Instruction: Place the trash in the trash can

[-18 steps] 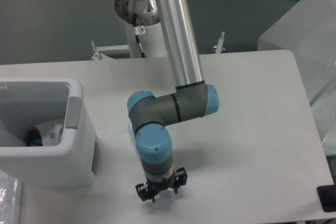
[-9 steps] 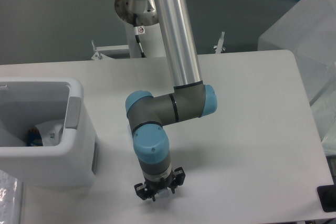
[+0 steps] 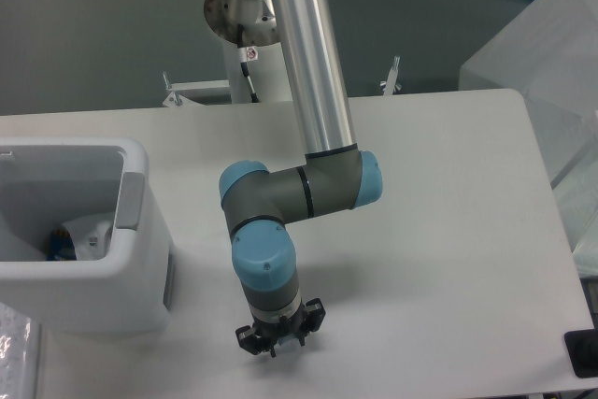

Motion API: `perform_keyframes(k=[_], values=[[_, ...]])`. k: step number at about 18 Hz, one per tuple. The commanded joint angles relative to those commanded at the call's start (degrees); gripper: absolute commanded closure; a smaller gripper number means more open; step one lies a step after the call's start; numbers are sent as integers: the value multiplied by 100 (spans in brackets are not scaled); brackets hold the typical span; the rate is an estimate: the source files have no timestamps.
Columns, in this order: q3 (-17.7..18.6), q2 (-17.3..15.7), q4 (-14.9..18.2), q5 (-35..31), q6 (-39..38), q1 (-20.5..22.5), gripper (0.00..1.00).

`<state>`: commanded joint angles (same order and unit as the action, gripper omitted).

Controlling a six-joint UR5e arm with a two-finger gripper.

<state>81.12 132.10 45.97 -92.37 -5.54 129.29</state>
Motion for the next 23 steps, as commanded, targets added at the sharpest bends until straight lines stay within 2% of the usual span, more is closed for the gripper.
perform_keyframes(k=[3,11,15,19,23], values=[[9,0,0,0,0,0,56],[-18,-35,-9,9,0,26,60],[-26,-149,-9,26,9,61,67],[-97,-176,-17,53,35,140,67],[-97,-448,-35,96,62,290,67]])
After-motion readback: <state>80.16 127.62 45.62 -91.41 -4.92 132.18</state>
